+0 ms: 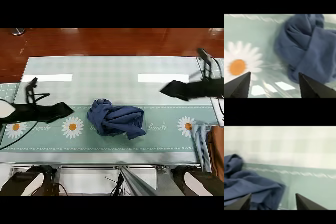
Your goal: Fold the shirts.
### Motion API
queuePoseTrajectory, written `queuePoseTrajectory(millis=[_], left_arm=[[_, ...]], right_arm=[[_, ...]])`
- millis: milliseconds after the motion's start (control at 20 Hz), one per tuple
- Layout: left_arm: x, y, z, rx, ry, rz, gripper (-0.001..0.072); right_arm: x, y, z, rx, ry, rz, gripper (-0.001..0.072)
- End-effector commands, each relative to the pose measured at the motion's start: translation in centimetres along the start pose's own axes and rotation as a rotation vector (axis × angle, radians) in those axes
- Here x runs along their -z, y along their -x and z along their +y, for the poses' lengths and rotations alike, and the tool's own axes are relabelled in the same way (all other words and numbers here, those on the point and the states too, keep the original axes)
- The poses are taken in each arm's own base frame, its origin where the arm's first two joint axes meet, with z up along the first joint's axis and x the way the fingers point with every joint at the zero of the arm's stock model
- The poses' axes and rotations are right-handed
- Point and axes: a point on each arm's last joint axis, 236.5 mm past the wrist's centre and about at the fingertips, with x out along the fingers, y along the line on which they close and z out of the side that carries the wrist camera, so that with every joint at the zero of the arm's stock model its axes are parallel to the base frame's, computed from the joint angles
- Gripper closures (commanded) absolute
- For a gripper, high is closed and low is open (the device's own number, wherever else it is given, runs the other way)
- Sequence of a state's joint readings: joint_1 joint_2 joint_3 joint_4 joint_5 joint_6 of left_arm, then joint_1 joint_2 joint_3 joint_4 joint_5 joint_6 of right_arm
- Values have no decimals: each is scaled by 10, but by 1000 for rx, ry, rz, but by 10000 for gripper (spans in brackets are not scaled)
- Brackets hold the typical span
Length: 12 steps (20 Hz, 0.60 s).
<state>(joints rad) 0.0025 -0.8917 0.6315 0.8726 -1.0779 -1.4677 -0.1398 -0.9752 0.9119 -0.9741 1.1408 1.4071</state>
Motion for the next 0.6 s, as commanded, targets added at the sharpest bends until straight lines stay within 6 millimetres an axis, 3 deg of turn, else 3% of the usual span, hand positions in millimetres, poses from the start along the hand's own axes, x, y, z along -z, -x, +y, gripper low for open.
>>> queuePoseTrajectory(millis=[0, 100, 200, 550], left_arm=[[-3, -35, -43, 352, 89, 51, 2], [-2, -58, -51, 416, 121, 88, 2], [-3, -78, -44, 409, 159, 110, 2], [-2, -102, -30, 383, 209, 170, 3]], right_arm=[[46, -10, -42, 13, -165, -11, 93], [78, -27, -41, -36, -195, 53, 93], [98, -37, -42, -57, -225, 91, 93], [105, -42, -40, -64, -219, 109, 93]])
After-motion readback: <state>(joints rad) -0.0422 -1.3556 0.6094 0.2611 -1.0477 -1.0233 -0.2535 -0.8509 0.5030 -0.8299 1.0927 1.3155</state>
